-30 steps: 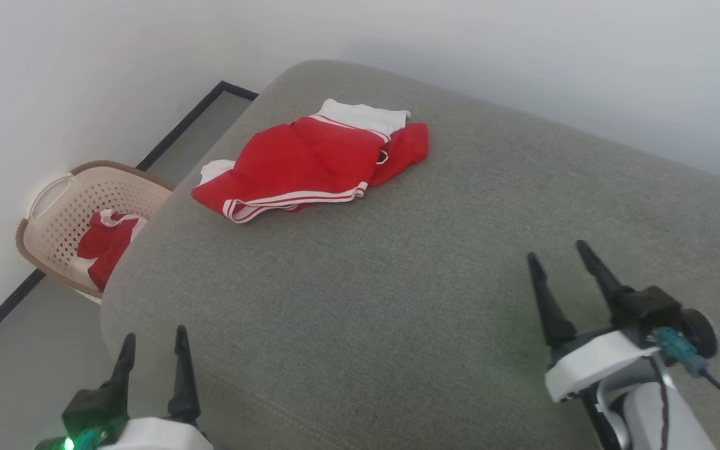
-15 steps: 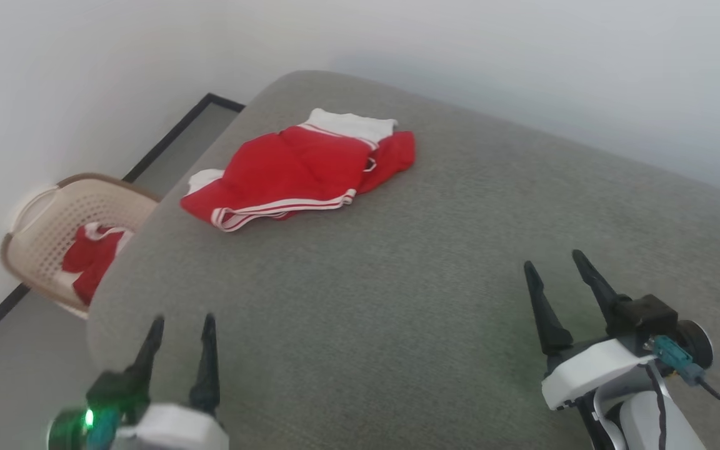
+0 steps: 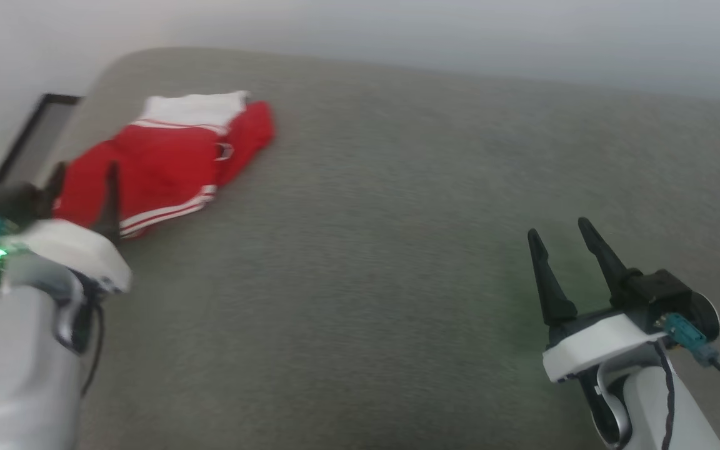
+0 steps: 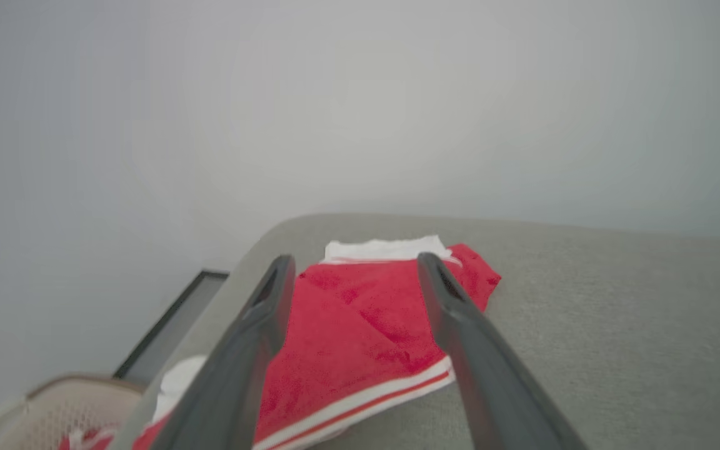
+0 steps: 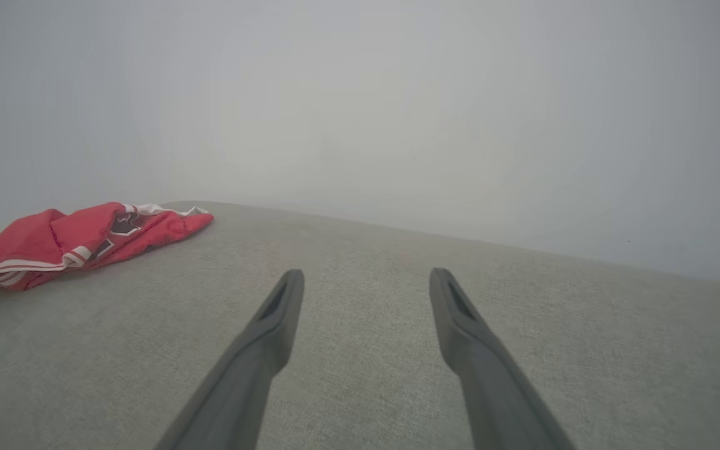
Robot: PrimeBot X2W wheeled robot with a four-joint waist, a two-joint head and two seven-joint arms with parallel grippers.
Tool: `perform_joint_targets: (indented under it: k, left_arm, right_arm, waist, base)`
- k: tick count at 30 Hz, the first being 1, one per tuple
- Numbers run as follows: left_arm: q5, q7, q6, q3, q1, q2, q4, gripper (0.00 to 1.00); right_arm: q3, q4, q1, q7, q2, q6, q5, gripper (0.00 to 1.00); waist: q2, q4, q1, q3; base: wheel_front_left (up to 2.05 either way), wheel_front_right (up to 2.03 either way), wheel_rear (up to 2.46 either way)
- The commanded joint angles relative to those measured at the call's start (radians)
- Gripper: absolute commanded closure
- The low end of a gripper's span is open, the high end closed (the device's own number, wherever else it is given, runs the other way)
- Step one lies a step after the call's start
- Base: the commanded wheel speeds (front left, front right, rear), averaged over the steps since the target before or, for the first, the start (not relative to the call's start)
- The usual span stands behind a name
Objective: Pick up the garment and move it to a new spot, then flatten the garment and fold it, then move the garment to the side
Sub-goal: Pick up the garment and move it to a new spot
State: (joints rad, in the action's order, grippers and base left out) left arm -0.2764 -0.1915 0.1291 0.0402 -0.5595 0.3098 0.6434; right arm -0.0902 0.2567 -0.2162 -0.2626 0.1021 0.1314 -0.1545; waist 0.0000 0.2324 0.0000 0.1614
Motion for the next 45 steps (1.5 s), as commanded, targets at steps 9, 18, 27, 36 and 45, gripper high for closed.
perform_joint_targets:
  k: [9, 18, 27, 36, 45]
  left_arm:
    - [-0.243, 0.329, 0.001, -0.053, -0.175, 0.160, 0.286, 0.00]
    - [-0.334, 0.541, 0.002, -0.081, -0.286, 0.245, 0.426, 0.00]
    - [-0.380, 0.653, 0.002, -0.121, -0.338, 0.223, 0.508, 0.00]
    - [-0.455, 0.700, 0.006, -0.186, -0.294, 0.181, 0.480, 1.00]
    - [-0.410, 0.434, 0.005, -0.210, -0.371, 0.299, 0.444, 1.00]
  right_arm:
    - [0.012, -0.019, -0.045, -0.003, -0.018, -0.001, -0.010, 0.00]
    - [0.006, -0.046, -0.100, -0.003, -0.024, -0.001, -0.010, 0.00]
    - [0.004, -0.096, -0.157, -0.003, -0.026, -0.001, 0.002, 0.00]
    - [-0.021, -0.143, -0.173, -0.003, -0.029, -0.001, 0.014, 0.00]
    - [-0.024, -0.108, -0.136, -0.003, -0.033, -0.001, 0.003, 0.00]
  waist:
    - [0.0000, -0.210, 0.0000, 0.122]
    - [0.0000, -0.283, 0.0000, 0.237]
    - [0.0000, -0.307, 0.0000, 0.368]
    - [0.0000, -0.294, 0.0000, 0.365]
    - [0.0000, -0.282, 0.0000, 0.246]
  base:
    - [0.00, 0.00, 0.00]
    - [0.00, 0.00, 0.00]
    - [0.00, 0.00, 0.00]
    - [0.00, 0.00, 0.00]
    - [0.00, 0.00, 0.00]
